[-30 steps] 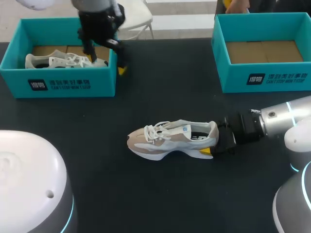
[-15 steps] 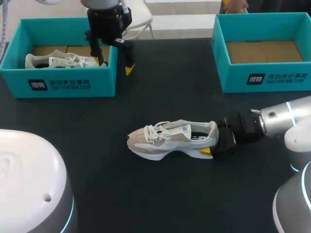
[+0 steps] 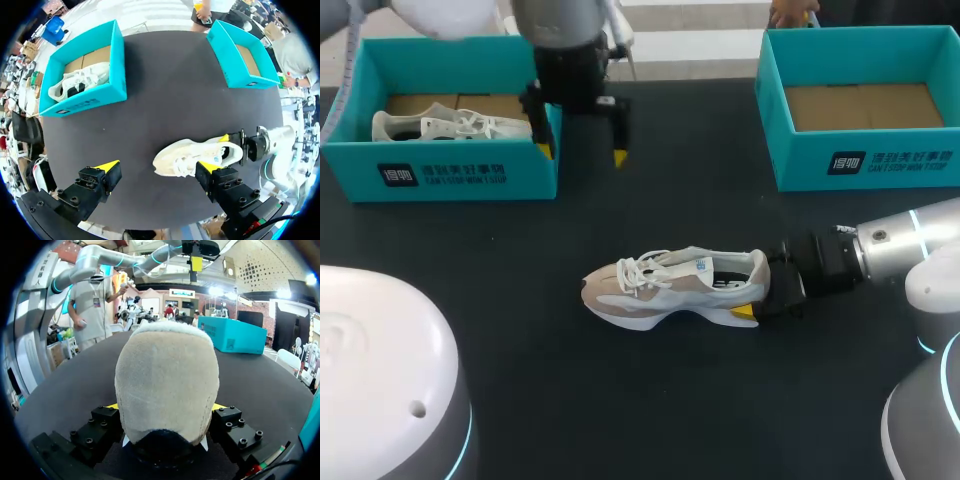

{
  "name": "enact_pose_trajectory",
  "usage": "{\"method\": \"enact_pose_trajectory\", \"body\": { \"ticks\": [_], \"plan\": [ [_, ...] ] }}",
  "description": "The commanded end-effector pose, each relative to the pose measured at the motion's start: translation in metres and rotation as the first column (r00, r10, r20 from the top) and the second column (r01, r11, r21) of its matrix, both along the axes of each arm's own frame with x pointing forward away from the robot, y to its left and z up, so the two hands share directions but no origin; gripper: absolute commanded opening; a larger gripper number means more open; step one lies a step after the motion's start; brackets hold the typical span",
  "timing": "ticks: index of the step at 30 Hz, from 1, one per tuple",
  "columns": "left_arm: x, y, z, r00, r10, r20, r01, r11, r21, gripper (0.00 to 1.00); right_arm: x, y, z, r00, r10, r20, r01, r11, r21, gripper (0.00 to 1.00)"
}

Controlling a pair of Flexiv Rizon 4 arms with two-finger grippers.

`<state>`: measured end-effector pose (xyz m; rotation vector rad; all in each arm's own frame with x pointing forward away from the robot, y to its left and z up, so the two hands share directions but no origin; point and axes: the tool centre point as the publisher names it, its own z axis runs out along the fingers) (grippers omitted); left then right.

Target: Take the shoe out of the shoebox, open the shoe tongue, remove and reinsert the insole, then place the shoe into the shoebox

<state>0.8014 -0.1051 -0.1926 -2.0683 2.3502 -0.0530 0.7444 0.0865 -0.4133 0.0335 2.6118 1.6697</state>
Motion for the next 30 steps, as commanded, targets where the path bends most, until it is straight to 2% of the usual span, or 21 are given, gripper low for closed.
{"method": "enact_pose_trajectory", "body": {
  "ticks": [1,5,10,17,24,30],
  "plan": [
    [-0.010,-0.023,-0.010,0.999,0.026,-0.026,-0.025,0.999,0.044,1.00,0.000,0.005,-0.004,1.000,-0.002,0.000,0.002,1.000,-0.003,0.00],
    [-0.024,-0.041,-0.021,0.996,0.059,-0.065,-0.054,0.995,0.078,1.00,0.000,0.005,-0.004,1.000,-0.002,0.000,0.002,1.000,-0.003,0.00],
    [-0.042,-0.064,-0.034,0.994,0.094,-0.054,-0.086,0.987,0.136,1.00,0.000,0.005,-0.004,1.000,-0.002,0.000,0.002,1.000,-0.003,0.00],
    [-0.062,-0.084,-0.039,0.995,0.099,-0.024,-0.094,0.982,0.162,1.00,0.000,0.005,-0.004,1.000,-0.002,0.000,0.002,1.000,-0.003,0.00],
    [-0.072,-0.099,-0.048,0.989,0.147,-0.009,-0.144,0.978,0.151,1.00,0.000,0.005,-0.004,1.000,-0.002,0.000,0.002,1.000,-0.003,0.00],
    [-0.079,-0.112,-0.068,0.989,0.148,0.005,-0.147,0.978,0.148,1.00,0.000,0.005,-0.004,1.000,-0.002,0.000,0.002,1.000,-0.003,0.00]
  ]
}}
